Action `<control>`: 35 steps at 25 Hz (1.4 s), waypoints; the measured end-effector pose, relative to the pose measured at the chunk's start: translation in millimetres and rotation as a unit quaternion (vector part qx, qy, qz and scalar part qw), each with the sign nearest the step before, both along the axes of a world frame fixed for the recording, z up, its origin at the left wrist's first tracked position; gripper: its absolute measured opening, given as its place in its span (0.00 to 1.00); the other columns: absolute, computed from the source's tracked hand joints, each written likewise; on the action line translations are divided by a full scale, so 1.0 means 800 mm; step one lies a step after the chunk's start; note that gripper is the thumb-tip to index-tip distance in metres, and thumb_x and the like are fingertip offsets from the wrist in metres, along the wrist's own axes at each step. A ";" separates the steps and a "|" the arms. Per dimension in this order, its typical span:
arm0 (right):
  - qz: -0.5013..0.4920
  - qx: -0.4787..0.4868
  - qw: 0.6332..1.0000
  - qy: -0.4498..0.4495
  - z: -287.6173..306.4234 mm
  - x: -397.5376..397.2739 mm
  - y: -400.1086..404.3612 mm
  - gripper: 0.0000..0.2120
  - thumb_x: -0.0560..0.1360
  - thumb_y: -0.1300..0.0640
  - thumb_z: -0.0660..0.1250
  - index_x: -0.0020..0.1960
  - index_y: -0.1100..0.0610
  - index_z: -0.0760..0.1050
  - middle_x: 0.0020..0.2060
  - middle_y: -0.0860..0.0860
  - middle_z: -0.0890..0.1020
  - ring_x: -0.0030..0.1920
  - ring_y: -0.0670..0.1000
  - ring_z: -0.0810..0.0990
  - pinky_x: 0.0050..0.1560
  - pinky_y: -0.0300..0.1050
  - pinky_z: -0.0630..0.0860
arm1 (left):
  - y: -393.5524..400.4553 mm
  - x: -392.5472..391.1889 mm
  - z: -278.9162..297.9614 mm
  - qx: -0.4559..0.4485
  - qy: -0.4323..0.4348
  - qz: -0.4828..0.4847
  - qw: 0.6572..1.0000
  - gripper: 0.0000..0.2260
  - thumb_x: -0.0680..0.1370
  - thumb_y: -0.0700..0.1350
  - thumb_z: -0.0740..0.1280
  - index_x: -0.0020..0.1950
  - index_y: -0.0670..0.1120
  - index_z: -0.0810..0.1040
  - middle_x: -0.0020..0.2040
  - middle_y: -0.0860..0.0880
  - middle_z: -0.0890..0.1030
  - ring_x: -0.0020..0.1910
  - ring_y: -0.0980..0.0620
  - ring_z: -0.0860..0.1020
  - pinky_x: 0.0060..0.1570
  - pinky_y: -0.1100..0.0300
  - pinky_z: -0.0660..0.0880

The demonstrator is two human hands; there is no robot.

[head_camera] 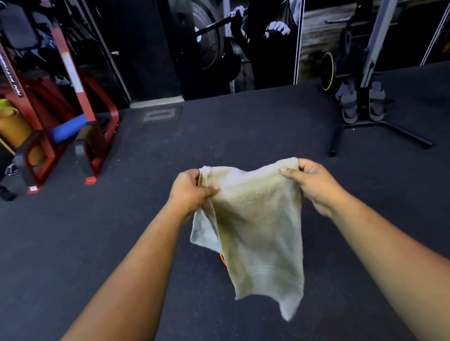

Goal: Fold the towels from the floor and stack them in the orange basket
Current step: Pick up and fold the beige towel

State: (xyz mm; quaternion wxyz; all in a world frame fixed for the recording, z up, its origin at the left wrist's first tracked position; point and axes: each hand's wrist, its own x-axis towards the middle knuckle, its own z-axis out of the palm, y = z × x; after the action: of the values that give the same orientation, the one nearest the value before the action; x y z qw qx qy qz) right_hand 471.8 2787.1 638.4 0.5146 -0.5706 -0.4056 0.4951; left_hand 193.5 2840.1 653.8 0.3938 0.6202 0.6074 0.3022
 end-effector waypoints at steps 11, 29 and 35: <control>-0.051 -0.001 0.998 0.037 -0.015 0.026 -0.008 0.08 0.78 0.56 0.73 0.51 0.61 0.81 0.44 0.57 0.86 0.42 0.53 0.84 0.43 0.47 0.80 | -0.013 0.034 -0.016 -0.141 -0.356 0.028 0.923 0.05 0.82 0.40 0.66 0.50 0.40 0.80 0.43 0.43 0.84 0.42 0.49 0.83 0.43 0.56 0.79; -0.089 0.003 0.960 -0.265 -0.022 0.068 -0.001 0.06 0.72 0.59 0.78 0.45 0.55 0.81 0.40 0.51 0.86 0.41 0.50 0.84 0.43 0.49 0.81 | 0.010 0.017 -0.027 0.065 0.003 -0.026 0.998 0.18 0.73 0.40 0.78 0.62 0.49 0.83 0.46 0.52 0.82 0.47 0.53 0.81 0.55 0.53 0.81; -0.103 0.036 0.931 -0.348 -0.029 0.070 -0.006 0.07 0.75 0.54 0.76 0.47 0.55 0.79 0.53 0.50 0.83 0.51 0.50 0.80 0.49 0.45 0.75 | -0.007 0.026 -0.015 0.183 0.229 -0.046 0.955 0.05 0.75 0.50 0.75 0.49 0.53 0.84 0.44 0.55 0.78 0.45 0.51 0.79 0.44 0.55 0.76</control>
State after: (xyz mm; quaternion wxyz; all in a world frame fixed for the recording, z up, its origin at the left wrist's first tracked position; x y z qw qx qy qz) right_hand 528.0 2782.5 615.0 0.4095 -0.7270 -0.5156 0.1947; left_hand 213.9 2834.7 641.6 0.1375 0.7616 0.5865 0.2389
